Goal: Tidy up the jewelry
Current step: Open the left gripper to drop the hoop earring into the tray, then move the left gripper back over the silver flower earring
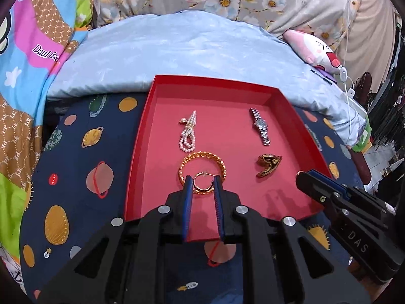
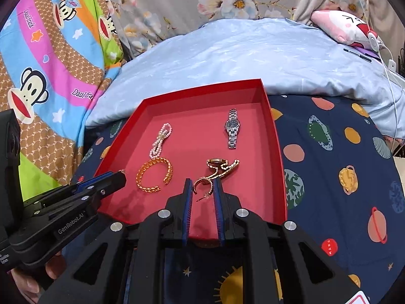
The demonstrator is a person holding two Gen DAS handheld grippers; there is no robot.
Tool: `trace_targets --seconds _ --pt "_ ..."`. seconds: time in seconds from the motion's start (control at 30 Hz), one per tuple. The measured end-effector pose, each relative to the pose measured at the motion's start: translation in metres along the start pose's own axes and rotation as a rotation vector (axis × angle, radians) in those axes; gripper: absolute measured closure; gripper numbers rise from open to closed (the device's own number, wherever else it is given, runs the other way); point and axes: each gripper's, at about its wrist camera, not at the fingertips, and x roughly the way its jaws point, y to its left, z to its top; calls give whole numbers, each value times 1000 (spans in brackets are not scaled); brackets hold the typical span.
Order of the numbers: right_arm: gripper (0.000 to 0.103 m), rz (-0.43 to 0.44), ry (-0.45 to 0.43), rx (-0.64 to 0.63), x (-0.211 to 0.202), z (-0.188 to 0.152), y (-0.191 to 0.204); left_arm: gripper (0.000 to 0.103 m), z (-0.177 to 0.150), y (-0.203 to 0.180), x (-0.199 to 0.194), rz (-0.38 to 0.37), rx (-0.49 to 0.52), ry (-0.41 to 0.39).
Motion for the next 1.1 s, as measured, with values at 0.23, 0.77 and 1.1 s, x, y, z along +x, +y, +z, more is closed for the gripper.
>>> trace_targets --seconds 0.23,0.77,1.1 --pt "85 -19 -1 -11 5 -1 1 72 -1 8 10 26 -23 11" --pt "71 -74 -102 -11 -81 -22 4 56 -18 28 -69 45 -42 -57" --pt "70 -94 -46 7 -130 -101 9 56 -80 49 -115 92 -58 -26"
